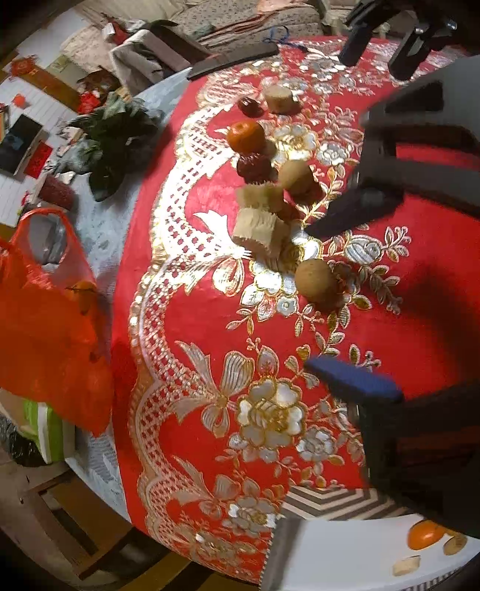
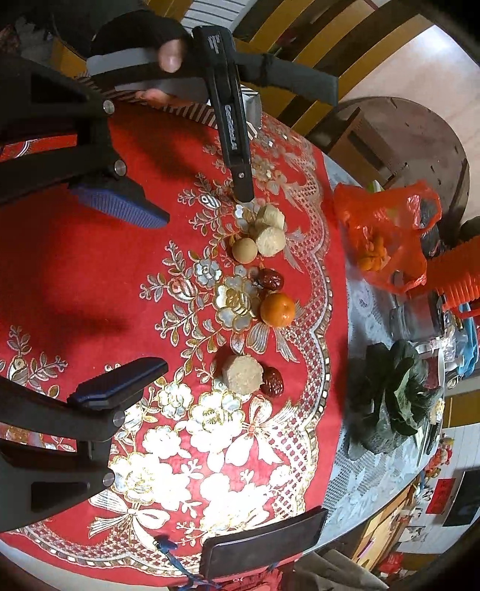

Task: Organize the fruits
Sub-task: 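Move both open tools back over the remaining fruits, then grasp another brown kiwi with the left tool while the right tool grasps a beige slice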

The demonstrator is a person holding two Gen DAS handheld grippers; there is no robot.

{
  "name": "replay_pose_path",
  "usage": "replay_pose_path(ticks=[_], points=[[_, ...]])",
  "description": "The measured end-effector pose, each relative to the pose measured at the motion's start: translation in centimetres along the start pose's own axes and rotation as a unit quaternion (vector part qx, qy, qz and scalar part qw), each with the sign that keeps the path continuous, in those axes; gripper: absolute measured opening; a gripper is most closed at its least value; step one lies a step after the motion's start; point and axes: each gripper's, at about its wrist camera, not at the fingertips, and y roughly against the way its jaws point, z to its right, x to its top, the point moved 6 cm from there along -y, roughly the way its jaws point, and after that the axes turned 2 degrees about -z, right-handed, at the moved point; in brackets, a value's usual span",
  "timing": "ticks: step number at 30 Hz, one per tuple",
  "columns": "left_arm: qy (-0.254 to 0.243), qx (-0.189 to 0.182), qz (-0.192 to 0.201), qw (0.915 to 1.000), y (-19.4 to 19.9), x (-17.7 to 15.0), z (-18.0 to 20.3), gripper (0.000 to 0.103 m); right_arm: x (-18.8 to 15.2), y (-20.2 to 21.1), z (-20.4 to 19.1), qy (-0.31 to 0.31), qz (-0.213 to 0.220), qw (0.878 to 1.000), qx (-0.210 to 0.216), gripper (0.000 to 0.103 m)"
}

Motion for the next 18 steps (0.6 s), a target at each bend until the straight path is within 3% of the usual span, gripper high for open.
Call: replay_pose_path(ticks=[1,6,8,18], points=[[-0.005,0.000,-0.004,1.0000,-0.3,0.0,0.1,0.043,0.0,-0.1,0.1,-0.001,0.000,1.000,0.000,0.077],[-0.018,-0.004,0.002,0.9998,-0.7,0.3,0.6,0.034,0.4,-0.5,0.4,-0.001,-0.002,1.000,-0.001,0.077],[-0.019,-0.005,0.004,0.9998,-0.7,0.3,0.6,0.025,0.4,-0.6,0.8,-0.001,0.000,1.000,-0.004,0.077],[-0.022,-0.008,0.000,0.9997,-0.5,-0.2,1.2,0.023,2.8,-2.0,4.9,-0.031,0.018,0.998,-0.050,0.077]])
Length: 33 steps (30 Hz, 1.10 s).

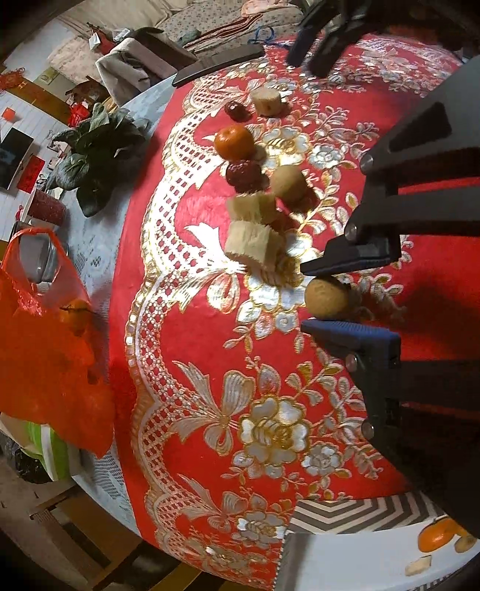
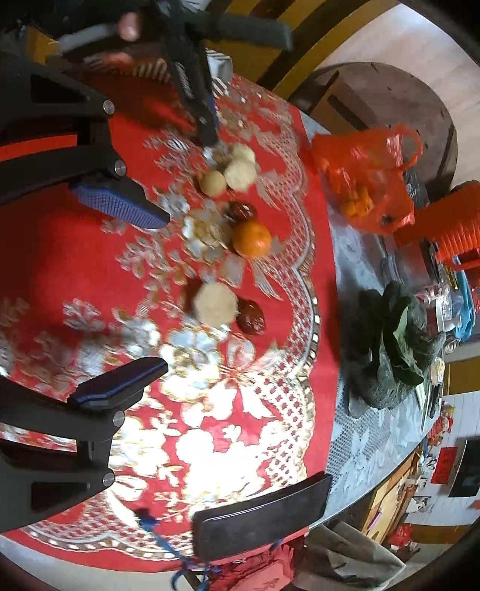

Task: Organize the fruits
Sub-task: 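Grasp another brown kiwi with the left tool while the right tool grasps a beige slice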

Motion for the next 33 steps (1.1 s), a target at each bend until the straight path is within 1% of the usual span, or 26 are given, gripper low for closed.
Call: replay_pose_path(ticks=[3,5,6,7,8,9,10,13,19,25,33], points=[[-0.002,0.001,0.003,1.0000,0.8,-0.5,0.1,0.023,1.1,-1.4,0.0,0.017,-0.002,1.000,-0.015,0.077],[0.000,0.000,0.003,1.0000,1.2,-0.7,0.1,0.023,1.8,-2.3,-0.1,0.031,-0.005,0.999,-0.026,0.073],[0.001,-0.001,0.004,1.0000,1.4,-0.9,0.0,0.023,2.0,-2.7,-0.2,0.038,-0.008,0.999,-0.032,0.063],[0.003,-0.001,0.004,1.0000,1.7,-1.1,0.0,0.023,2.2,-3.1,-0.3,0.047,-0.012,0.998,-0.036,0.051],[0.004,0.000,0.004,1.0000,1.9,-1.3,-0.1,0.023,2.4,-3.4,-0.3,0.054,-0.016,0.998,-0.041,0.045],[0.006,0.000,0.004,1.0000,2.1,-1.5,-0.3,0.023,2.4,-3.6,-0.2,0.056,-0.020,0.997,-0.045,0.036],[0.008,-0.001,0.002,1.0000,2.2,-1.8,-0.4,0.023,2.5,-3.6,-0.1,0.058,-0.018,0.997,-0.049,0.035],[0.012,0.000,0.002,0.9999,2.6,-2.2,-0.7,0.023,2.3,-3.2,0.1,0.055,-0.020,0.997,-0.047,0.035],[0.019,0.003,0.016,0.9997,4.2,-2.7,-1.1,0.023,1.0,-0.7,-1.0,0.058,-0.009,0.998,-0.035,0.035],[0.018,0.007,0.025,0.9995,5.6,-3.1,-1.1,0.023,-0.5,1.2,-3.7,0.069,-0.004,0.997,-0.014,0.035],[0.024,0.014,0.034,0.9990,7.5,-4.3,-1.8,0.023,-2.3,2.1,-8.0,0.093,-0.007,0.996,0.009,0.035]])
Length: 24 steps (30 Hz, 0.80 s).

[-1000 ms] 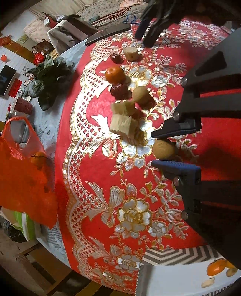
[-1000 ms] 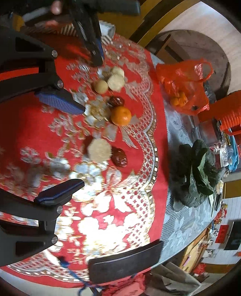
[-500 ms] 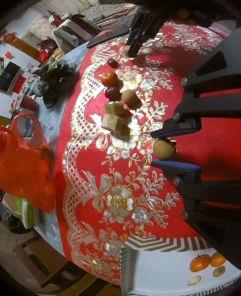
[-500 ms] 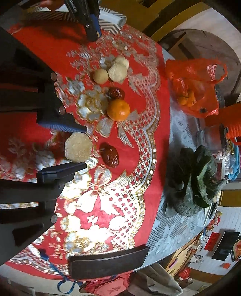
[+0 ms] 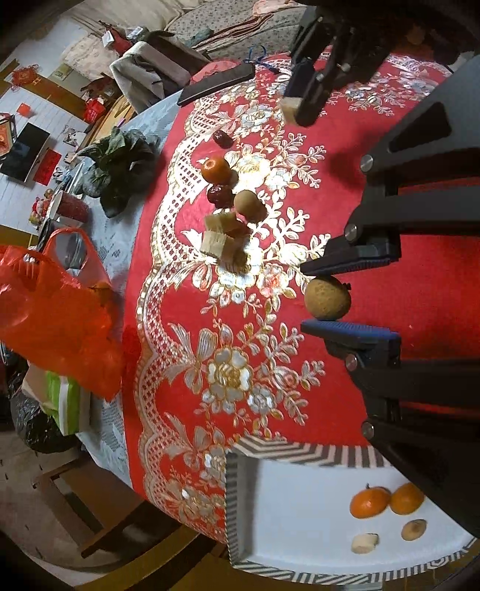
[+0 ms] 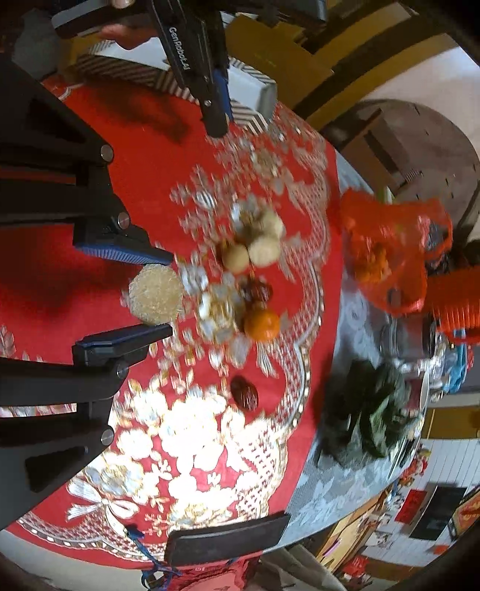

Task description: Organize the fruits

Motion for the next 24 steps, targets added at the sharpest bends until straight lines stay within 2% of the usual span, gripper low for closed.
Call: replay_pose_path(ticks=[10,24], points=[[0.019,0.006,0.010,0.9997,2.2,-0.7,-2.7,0.023,0.8,-0.1,-6.2,0.051,-0.001,0.998,0.034,0.035],[0.075,0.039,0.023,0.9962,4.8,-2.6,-10.1,0.023,2.2,-1.5,-14.1,0.115,-0.005,0.991,0.073,0.035]])
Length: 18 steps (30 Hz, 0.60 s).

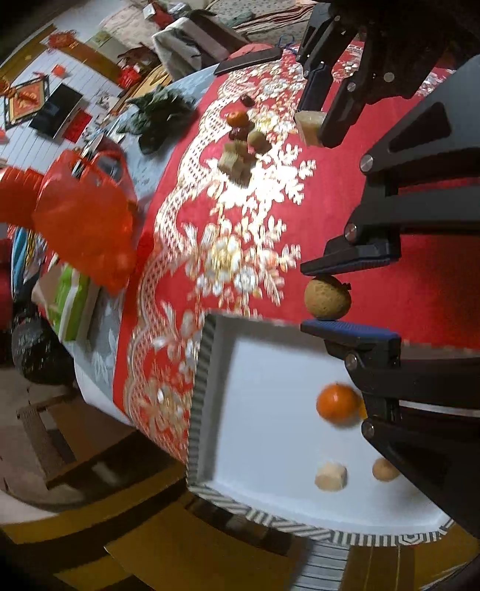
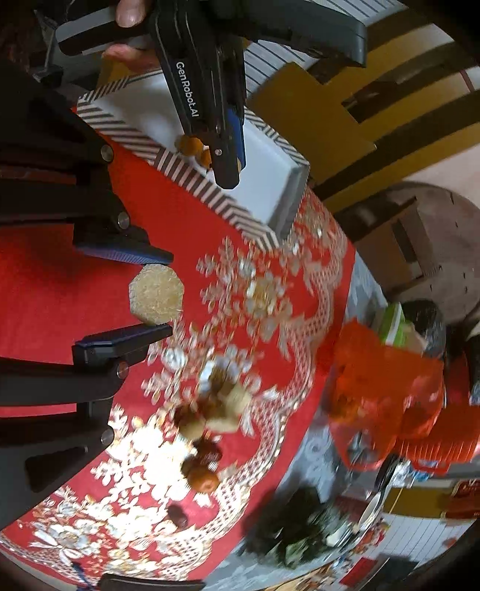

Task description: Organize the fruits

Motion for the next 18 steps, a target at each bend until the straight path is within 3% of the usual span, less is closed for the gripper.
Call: replay_pose_path(ticks=[18], points=[[0.058,0.028,0.000,0.9979,0.6,-0.9,-8.5,0.023,3.9,-3.6,-7.1,0.072,-0.011,0.997,0.031,0.035]])
